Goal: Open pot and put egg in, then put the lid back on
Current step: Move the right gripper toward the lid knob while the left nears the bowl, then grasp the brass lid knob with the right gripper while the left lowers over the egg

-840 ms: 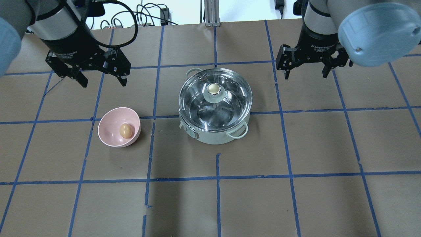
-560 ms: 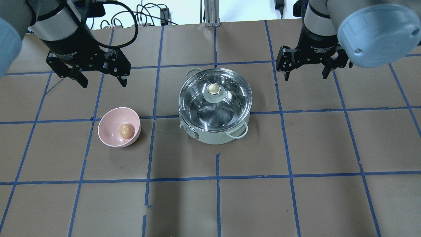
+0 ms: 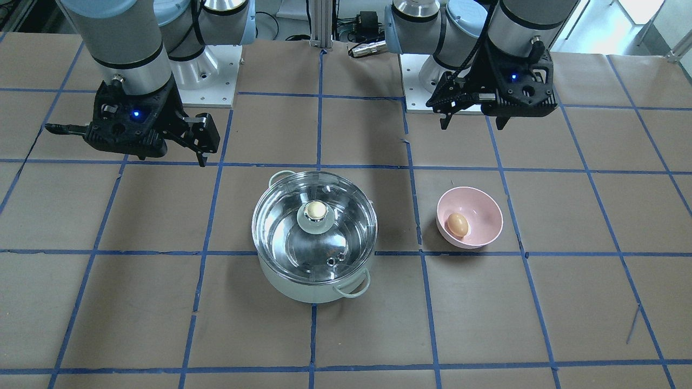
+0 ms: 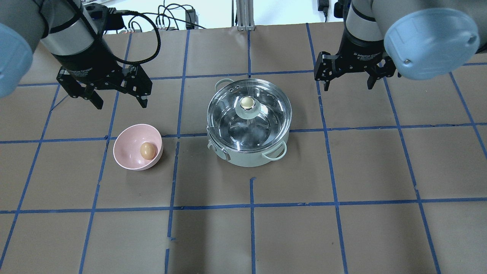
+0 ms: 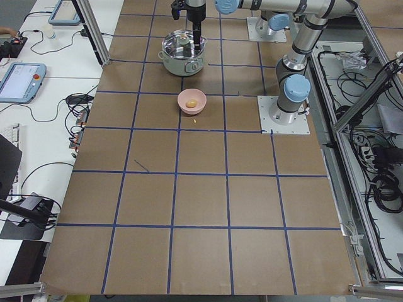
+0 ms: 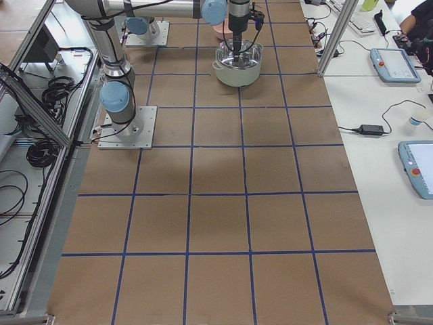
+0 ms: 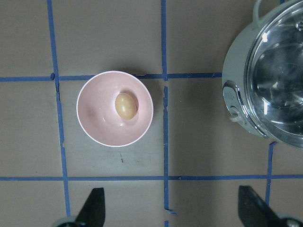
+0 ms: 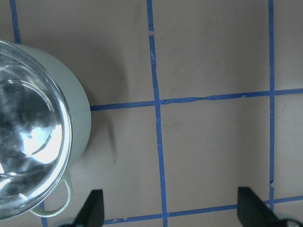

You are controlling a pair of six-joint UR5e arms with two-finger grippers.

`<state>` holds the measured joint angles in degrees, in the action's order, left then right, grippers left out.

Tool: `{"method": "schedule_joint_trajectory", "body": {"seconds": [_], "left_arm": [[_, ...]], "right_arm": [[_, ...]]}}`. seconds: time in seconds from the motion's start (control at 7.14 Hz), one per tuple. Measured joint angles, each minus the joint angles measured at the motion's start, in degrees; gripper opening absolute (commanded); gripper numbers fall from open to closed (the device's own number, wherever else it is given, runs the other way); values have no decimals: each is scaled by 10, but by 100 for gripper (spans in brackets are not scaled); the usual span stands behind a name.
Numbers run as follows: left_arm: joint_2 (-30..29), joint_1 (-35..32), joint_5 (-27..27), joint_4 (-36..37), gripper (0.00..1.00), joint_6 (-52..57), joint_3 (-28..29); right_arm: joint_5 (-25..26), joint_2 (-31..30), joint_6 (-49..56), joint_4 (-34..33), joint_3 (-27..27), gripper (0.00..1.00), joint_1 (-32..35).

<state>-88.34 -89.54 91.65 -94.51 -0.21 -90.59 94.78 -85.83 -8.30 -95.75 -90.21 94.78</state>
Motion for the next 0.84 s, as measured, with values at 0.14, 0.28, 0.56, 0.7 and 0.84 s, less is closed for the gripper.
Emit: {"method": "schedule_joint_trajectory", "body": {"seconds": [0.14, 0.28, 0.56, 0.7, 0.84], "left_arm": [[-3, 13, 0, 8, 100, -2, -15], [-5, 35, -1, 25, 100, -4, -37], [-16, 77, -3, 106, 100, -4, -100], [-28, 88, -3, 155, 100, -3, -130], [-41, 92, -3, 194, 100, -4, -152]], "right_arm": [[-2, 9, -4, -18, 2, 100, 9], [-3, 23, -28, -39, 5, 100, 31], [-2, 58, -108, -93, 10, 100, 89], [-3, 77, -150, -119, 11, 100, 117], [-3, 92, -191, -140, 14, 100, 142]]}}
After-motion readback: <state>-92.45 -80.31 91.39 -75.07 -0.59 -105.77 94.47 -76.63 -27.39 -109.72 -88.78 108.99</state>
